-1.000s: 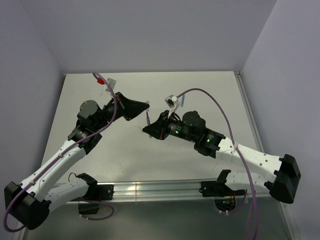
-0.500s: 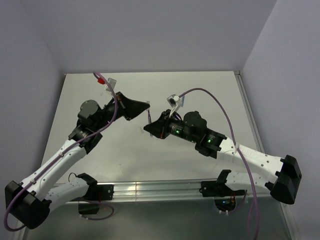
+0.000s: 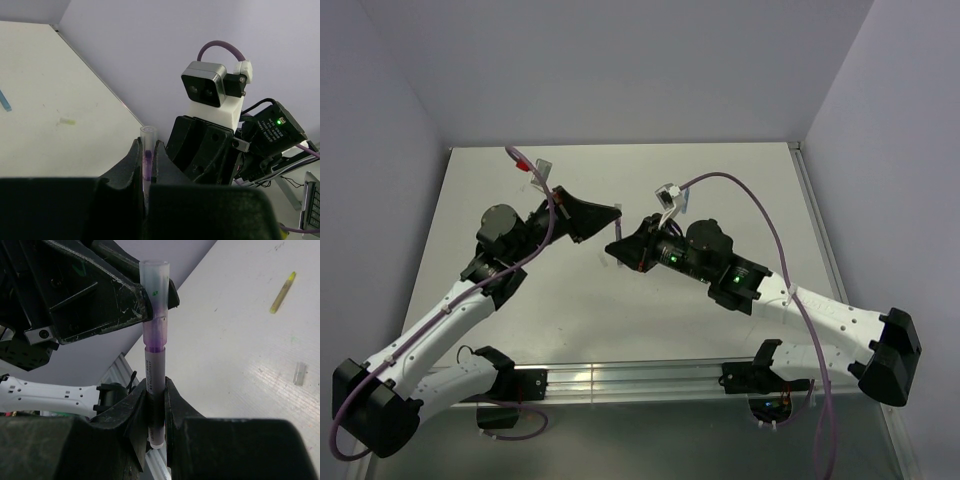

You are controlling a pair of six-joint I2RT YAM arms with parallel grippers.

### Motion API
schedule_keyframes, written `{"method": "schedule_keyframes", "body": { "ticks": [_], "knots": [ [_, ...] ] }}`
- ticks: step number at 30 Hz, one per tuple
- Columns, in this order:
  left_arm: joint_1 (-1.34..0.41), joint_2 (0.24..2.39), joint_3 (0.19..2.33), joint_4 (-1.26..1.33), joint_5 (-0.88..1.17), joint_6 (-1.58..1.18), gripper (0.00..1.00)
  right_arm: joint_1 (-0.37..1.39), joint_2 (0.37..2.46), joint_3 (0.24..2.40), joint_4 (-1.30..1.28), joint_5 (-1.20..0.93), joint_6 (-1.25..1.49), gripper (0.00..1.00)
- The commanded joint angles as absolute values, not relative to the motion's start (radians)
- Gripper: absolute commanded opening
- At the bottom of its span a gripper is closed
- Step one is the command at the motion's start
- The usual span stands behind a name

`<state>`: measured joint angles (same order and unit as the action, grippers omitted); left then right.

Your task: Insert the pens into the pen caps

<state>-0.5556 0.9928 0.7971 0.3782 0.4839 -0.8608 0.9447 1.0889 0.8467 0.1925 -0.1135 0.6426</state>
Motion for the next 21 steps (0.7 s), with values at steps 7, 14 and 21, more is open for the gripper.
{"method": "schedule_keyframes", "body": {
  "ticks": [7, 14, 21],
  "knots": [
    [-0.58, 0.94, 0.749, 0.454, 0.451, -0.899, 0.0, 0.945, 1.094, 0.884, 0.363, -0.051, 0.683, 0.0],
    [-0.61, 0.902, 0.758, 0.408, 0.39, -0.856, 0.0, 0.945, 1.104, 0.873, 0.414, -0.034, 0.693, 0.0],
    [-0.658, 0.897, 0.787, 0.333, 0.348, -0.807, 0.0, 0.946, 1.098, 0.868, 0.428, -0.029, 0.684, 0.0]
  ]
}}
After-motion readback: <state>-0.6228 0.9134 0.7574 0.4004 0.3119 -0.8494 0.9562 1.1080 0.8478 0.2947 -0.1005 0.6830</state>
